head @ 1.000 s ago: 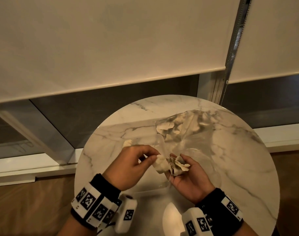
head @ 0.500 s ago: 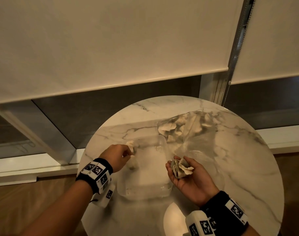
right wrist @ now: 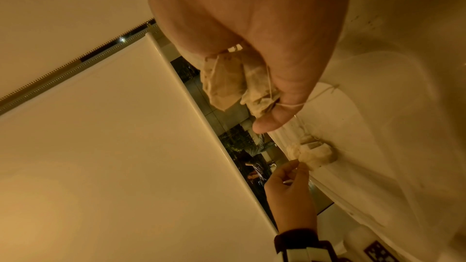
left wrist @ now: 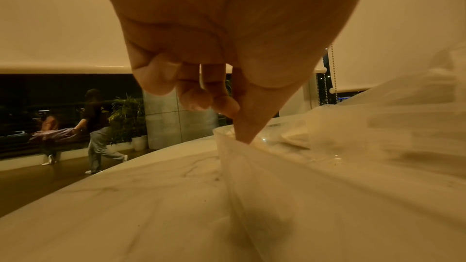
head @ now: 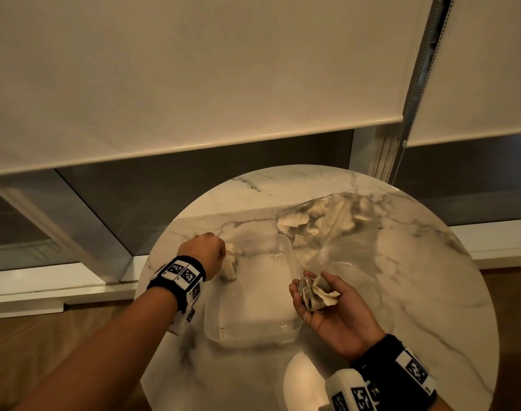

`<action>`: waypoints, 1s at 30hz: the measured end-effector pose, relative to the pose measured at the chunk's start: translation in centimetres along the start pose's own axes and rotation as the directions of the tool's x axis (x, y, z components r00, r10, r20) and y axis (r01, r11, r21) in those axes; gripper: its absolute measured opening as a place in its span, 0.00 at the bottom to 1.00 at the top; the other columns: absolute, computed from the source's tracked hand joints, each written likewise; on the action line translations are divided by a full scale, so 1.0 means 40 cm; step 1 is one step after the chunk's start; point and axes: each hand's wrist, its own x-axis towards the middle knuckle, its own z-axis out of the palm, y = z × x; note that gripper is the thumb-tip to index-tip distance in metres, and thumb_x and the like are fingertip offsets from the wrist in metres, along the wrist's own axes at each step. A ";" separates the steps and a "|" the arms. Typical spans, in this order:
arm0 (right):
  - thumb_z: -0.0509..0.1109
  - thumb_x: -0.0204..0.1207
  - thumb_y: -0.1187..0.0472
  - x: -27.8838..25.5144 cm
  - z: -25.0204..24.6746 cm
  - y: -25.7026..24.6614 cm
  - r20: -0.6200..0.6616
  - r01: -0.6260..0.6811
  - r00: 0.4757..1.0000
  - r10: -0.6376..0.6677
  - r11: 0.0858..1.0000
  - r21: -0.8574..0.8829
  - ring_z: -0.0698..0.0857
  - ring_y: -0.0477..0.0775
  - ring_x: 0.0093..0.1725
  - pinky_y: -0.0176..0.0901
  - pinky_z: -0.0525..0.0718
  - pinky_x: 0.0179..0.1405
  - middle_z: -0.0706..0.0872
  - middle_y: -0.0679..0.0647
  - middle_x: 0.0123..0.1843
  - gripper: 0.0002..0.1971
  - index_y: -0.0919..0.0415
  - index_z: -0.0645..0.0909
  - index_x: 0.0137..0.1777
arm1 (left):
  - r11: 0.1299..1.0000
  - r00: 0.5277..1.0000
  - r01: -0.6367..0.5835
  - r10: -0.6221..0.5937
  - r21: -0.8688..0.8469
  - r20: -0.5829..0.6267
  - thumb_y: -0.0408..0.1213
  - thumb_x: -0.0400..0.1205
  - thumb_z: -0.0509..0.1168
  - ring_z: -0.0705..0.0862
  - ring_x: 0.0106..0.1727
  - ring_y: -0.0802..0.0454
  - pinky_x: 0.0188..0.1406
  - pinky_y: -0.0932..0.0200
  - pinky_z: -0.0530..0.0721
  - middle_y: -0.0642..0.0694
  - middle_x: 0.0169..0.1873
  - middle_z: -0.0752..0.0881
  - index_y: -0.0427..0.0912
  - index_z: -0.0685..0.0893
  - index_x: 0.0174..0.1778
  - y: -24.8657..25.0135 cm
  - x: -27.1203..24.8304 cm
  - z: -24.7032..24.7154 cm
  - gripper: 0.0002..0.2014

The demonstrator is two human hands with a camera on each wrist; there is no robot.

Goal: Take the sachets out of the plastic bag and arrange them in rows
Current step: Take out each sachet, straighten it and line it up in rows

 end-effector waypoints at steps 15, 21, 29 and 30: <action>0.63 0.85 0.54 0.002 -0.005 0.003 0.044 -0.036 0.998 0.037 0.999 -0.019 0.88 0.71 0.53 0.60 0.89 0.52 0.87 0.72 0.52 0.16 0.67 0.81 0.59 | 0.984 0.997 0.037 -0.049 -0.176 -0.064 0.45 0.83 0.66 0.84 0.53 0.49 0.54 0.50 0.86 0.52 0.54 0.84 0.59 0.84 0.56 -0.008 -0.008 -0.004 0.07; 0.60 0.86 0.52 0.007 -0.004 0.008 0.081 -0.061 0.995 0.063 0.998 -0.029 0.87 0.72 0.56 0.62 0.83 0.65 0.86 0.73 0.53 0.19 0.68 0.82 0.59 | 0.854 0.980 -0.143 0.052 -0.501 -0.192 0.48 0.81 0.70 0.82 0.38 0.63 0.39 0.59 0.79 0.59 0.35 0.85 0.57 0.86 0.47 0.082 -0.126 -0.050 0.02; 0.55 0.87 0.45 -0.009 -0.004 0.017 0.150 -0.052 0.987 0.063 0.996 -0.073 0.83 0.68 0.67 0.57 0.71 0.77 0.84 0.72 0.66 0.28 0.71 0.78 0.68 | 0.612 0.903 -0.428 0.265 -0.665 -0.337 0.49 0.74 0.76 0.83 0.41 0.63 0.41 0.67 0.80 0.60 0.41 0.85 0.60 0.89 0.51 0.224 -0.297 -0.061 0.10; 0.54 0.87 0.45 -0.009 -0.003 0.019 0.151 -0.049 0.987 0.061 0.995 -0.087 0.84 0.68 0.63 0.56 0.71 0.75 0.85 0.73 0.63 0.30 0.73 0.80 0.66 | 0.599 0.893 -0.450 0.278 -0.662 -0.355 0.48 0.72 0.76 0.83 0.45 0.64 0.45 0.67 0.81 0.61 0.44 0.84 0.62 0.89 0.54 0.230 -0.304 -0.058 0.14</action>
